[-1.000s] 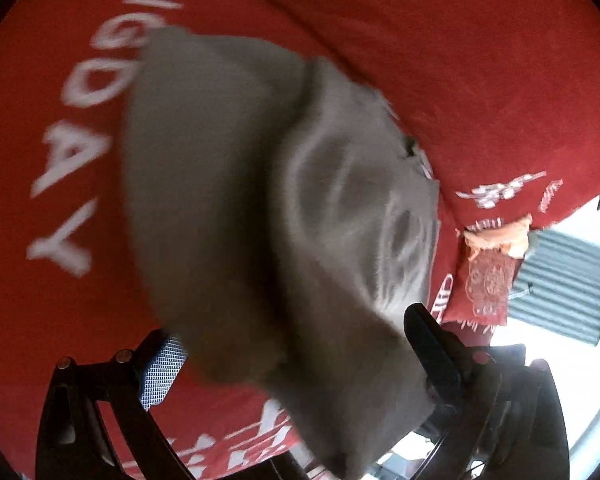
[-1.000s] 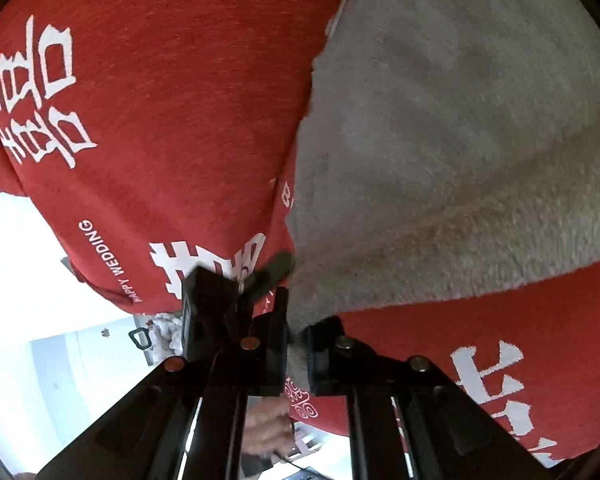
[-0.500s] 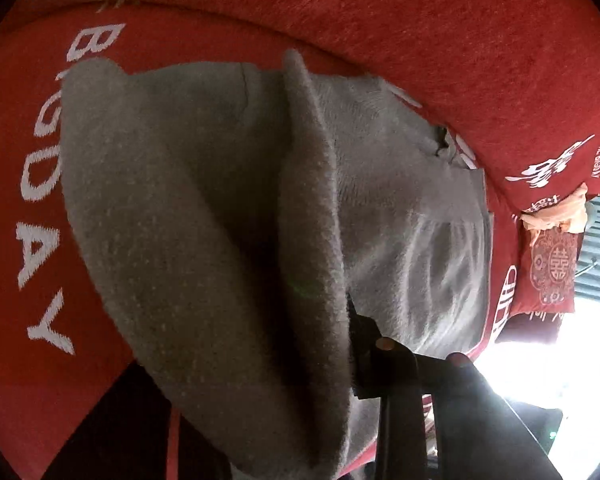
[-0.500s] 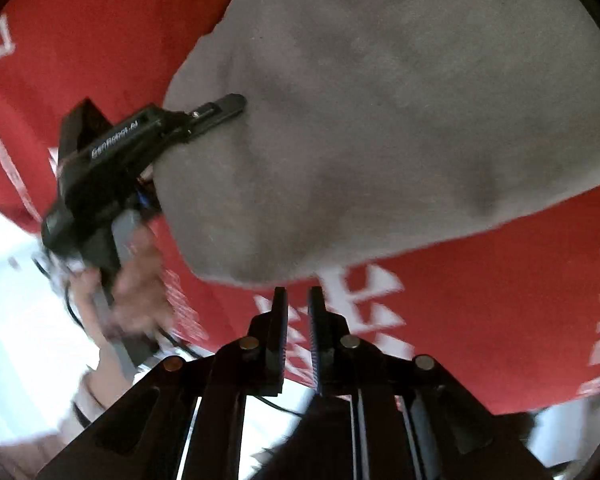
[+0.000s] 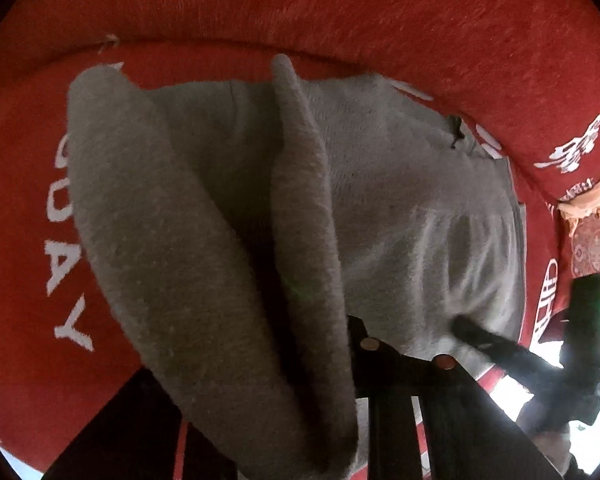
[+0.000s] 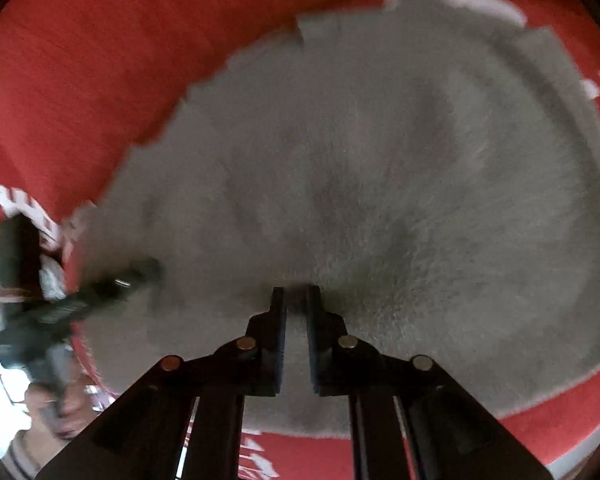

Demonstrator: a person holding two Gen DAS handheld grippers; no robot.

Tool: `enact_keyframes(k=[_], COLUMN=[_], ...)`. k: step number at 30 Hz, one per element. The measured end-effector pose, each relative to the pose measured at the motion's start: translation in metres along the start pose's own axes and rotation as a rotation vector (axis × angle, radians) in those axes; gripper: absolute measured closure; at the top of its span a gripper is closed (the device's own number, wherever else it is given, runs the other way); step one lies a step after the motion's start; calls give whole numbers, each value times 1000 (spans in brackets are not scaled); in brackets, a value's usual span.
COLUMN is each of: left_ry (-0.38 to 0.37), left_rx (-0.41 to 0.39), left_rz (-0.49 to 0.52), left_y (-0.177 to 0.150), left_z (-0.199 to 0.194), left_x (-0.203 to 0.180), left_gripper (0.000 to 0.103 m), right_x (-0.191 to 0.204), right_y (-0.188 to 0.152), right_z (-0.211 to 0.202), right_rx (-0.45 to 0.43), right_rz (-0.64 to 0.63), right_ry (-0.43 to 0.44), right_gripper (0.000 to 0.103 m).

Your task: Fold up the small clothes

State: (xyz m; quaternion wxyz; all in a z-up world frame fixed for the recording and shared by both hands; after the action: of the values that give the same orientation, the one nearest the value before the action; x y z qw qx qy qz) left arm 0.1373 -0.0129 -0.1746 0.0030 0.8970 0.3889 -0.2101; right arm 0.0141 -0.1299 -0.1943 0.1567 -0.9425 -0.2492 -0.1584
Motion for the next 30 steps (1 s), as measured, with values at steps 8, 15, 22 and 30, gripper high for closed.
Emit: enact_keyframes(k=[8, 15, 22, 30], left_ry=[-93, -83, 123, 302], left_rx=[-84, -74, -6, -64], left_rz=[93, 341, 454, 707], left_y=[7, 7, -2, -32], left_z=[-55, -40, 35, 37], left_x=[-81, -220, -287, -341], left_gripper=[85, 85, 84, 45], right_x=[-13, -41, -107, -124], right_y=[10, 14, 16, 19], right_z=[-4, -48, -57, -43], right_rx=[33, -44, -65, -65], right_rz=[58, 137, 306, 398], right_ry=[204, 385, 473, 609], right_gripper=[95, 89, 89, 89])
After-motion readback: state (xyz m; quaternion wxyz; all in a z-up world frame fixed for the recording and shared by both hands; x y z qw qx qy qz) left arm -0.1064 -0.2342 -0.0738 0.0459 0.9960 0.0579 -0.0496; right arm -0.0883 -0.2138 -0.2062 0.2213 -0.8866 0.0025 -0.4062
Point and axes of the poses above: each gripper's, at about its wrist camera, not at the fingertips, and z roughly the way its jaws point, x to its left, y to its top, the point moved 7 cm from there along z, roughly the way its jaws point, and after that the axes turned 5 degrees about x, right-handed, at the moved point
